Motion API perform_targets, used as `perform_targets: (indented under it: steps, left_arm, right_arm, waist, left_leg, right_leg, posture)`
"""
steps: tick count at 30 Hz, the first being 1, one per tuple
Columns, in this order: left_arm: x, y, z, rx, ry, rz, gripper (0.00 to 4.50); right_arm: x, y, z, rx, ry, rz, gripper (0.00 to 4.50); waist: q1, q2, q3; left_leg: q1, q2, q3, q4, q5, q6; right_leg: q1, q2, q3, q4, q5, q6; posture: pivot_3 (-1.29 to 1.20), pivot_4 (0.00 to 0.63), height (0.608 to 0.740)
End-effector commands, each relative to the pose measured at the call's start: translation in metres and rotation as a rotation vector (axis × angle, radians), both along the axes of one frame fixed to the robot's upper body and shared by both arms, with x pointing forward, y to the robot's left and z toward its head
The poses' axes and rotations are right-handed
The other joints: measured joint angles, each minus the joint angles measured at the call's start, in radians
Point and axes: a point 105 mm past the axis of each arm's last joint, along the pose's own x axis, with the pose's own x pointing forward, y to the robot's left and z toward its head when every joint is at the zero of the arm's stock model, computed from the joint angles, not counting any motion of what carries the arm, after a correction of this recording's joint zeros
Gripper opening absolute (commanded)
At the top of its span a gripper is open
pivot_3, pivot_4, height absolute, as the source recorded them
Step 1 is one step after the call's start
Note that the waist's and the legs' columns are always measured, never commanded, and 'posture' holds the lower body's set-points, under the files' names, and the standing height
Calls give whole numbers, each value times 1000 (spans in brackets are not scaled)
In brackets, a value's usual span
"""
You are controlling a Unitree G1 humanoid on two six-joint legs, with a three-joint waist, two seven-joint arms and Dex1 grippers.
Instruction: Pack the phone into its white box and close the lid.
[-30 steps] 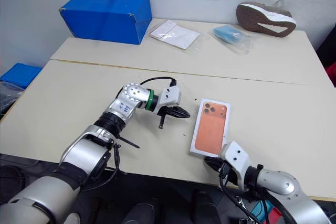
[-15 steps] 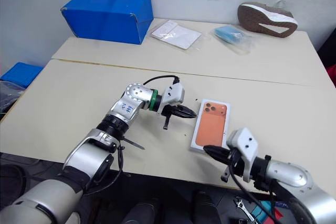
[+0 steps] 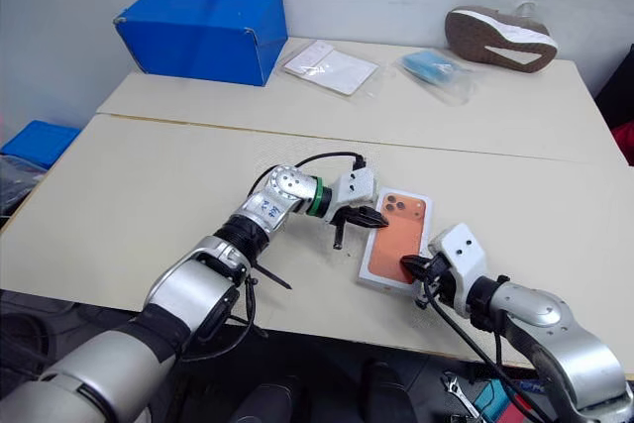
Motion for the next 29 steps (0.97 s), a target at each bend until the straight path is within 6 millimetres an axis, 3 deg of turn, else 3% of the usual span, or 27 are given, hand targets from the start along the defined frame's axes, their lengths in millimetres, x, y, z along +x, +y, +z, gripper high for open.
perform_targets:
  steps: [1,5,6,8,11,16,20,24,29]
  left_arm:
    - [2,12,-14,54,46,29,0]
    - [5,31,-2,-2,88,47,0]
    - [7,38,3,-26,91,56,178]
    - [7,57,19,-93,112,62,602]
    - [1,93,43,-170,133,77,1558]
    - [-34,156,79,-238,165,98,3213]
    - [-67,189,102,-242,227,130,4488]
    - [-82,205,106,-218,190,238,4488]
    - [-90,199,106,-245,179,240,4488]
  right_arm:
    - [-1,-9,-7,13,20,-52,28]
    - [-1,-11,22,91,-91,-42,28]
    - [-2,-13,28,101,-104,-27,4]
    - [-9,-20,43,108,-122,19,393]
    - [-21,-37,62,67,-123,102,1296]
    - [-37,-69,91,8,-73,222,3095]
    - [-42,-93,109,-25,-36,260,4486]
    - [-30,-116,125,-93,-85,203,4486]
    - [-25,-111,131,-81,-124,237,4486]
  waist:
    - [-1,-1,-1]
    - [-8,-1,-1]
    - [-12,-1,-1]
    - [-19,1,0]
    - [-25,4,3]
    - [-22,5,3]
    - [-24,6,4]
    - [-22,7,4]
    - [-22,8,5]
  left_leg:
    - [0,0,0,0,0,0]
    - [0,0,0,0,0,0]
    - [0,0,0,0,0,0]
    - [0,0,0,0,0,0]
    - [-1,1,0,-1,0,0]
    - [-1,2,-1,-1,0,-1]
    - [-1,2,-1,-1,0,0]
    - [0,2,-1,-1,0,0]
    - [-1,2,-1,-1,-1,-1]
  right_leg:
    - [0,0,1,0,0,0]
    - [0,0,2,1,0,0]
    - [-1,0,2,1,0,0]
    - [-1,0,2,1,0,0]
    - [-2,0,2,1,0,0]
    - [-1,0,2,0,0,0]
    - [-1,0,3,0,0,0]
    - [0,-1,3,-1,0,0]
    - [0,-1,2,-1,0,-1]
  posture:
    - [0,150,740]
    - [0,150,740]
    - [0,150,740]
    - [0,150,740]
    - [0,150,740]
    - [0,150,740]
    - [0,150,740]
    - [0,150,740]
    - [0,150,740]
